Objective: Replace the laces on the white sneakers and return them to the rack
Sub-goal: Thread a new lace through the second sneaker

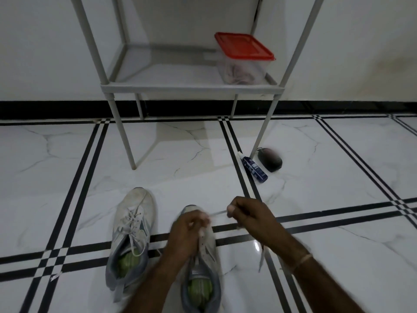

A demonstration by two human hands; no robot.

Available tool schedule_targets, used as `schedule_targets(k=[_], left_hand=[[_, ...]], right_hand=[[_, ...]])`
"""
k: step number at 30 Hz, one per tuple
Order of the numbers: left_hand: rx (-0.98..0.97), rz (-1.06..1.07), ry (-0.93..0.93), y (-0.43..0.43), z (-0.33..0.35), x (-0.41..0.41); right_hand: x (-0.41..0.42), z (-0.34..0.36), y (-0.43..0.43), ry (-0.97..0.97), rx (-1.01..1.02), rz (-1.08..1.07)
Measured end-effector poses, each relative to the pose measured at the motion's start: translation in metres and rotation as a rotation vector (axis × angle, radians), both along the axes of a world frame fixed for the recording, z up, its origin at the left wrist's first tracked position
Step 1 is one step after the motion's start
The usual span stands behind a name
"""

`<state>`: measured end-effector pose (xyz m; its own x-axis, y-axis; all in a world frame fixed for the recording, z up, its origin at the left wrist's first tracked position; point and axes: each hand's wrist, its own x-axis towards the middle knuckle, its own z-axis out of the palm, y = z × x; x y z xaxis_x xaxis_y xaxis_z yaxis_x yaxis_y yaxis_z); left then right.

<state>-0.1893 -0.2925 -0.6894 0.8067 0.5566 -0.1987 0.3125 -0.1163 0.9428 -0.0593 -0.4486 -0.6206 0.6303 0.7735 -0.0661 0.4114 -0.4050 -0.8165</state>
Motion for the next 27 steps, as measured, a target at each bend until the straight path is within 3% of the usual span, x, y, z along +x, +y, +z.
schedule_targets(k=[2,4,9,14,18,20,24,27], left_hand=[[0.206,0.15,0.061,0.015,-0.011,-0.009],[0.411,0.216,-0.023,0.019,-0.015,-0.018],[0.321,-0.122,-0.072,-0.008,0.011,0.002],[0.422,0.202,0.011,0.04,-0.002,-0.03],[0.347,-0.176,0.071,0.01,0.019,-0.022],[0.332,-0.245,0.055,-0.006,0.023,-0.007],[0.146,0.047,-0.092,0.012,0.012,-0.012],[0.463,0.262,-0.01,0.032,0.0,-0.025]], right_hand=[[0.011,0.009,-0.011,0.022,0.058,-0.09],[0.016,0.011,-0.017,0.006,0.044,-0.103],[-0.005,-0.003,0.015,0.024,0.045,0.041],[0.01,-0.013,-0.001,0.008,0.052,-0.036],[-0.001,-0.024,0.01,-0.028,0.014,-0.033],[-0.01,-0.028,0.022,-0.018,0.033,-0.006],[-0.005,-0.026,0.013,0.022,0.011,-0.019],[0.003,-0.029,-0.007,0.041,-0.001,-0.085]])
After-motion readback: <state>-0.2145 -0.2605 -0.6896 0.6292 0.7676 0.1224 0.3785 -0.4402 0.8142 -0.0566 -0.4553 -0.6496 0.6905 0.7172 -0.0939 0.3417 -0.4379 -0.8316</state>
